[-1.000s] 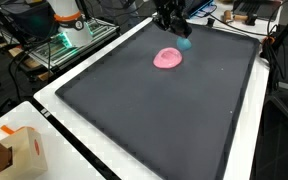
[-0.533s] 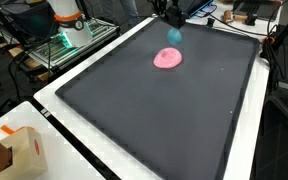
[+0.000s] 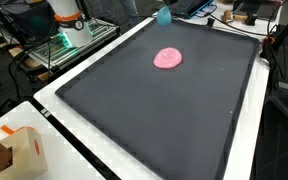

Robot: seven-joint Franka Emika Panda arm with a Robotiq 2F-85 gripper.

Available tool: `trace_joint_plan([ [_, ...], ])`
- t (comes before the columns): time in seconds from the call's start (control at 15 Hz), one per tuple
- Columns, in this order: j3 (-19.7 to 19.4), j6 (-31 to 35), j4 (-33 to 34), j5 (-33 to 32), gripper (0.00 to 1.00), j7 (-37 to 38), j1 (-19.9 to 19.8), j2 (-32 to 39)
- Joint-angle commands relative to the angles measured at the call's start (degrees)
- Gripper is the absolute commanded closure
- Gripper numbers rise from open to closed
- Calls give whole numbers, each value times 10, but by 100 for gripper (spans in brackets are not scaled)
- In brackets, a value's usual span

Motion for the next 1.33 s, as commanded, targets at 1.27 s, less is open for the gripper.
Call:
trace_joint_plan([
  [1.27,-18,-66,71,84,74,-41,16,12],
])
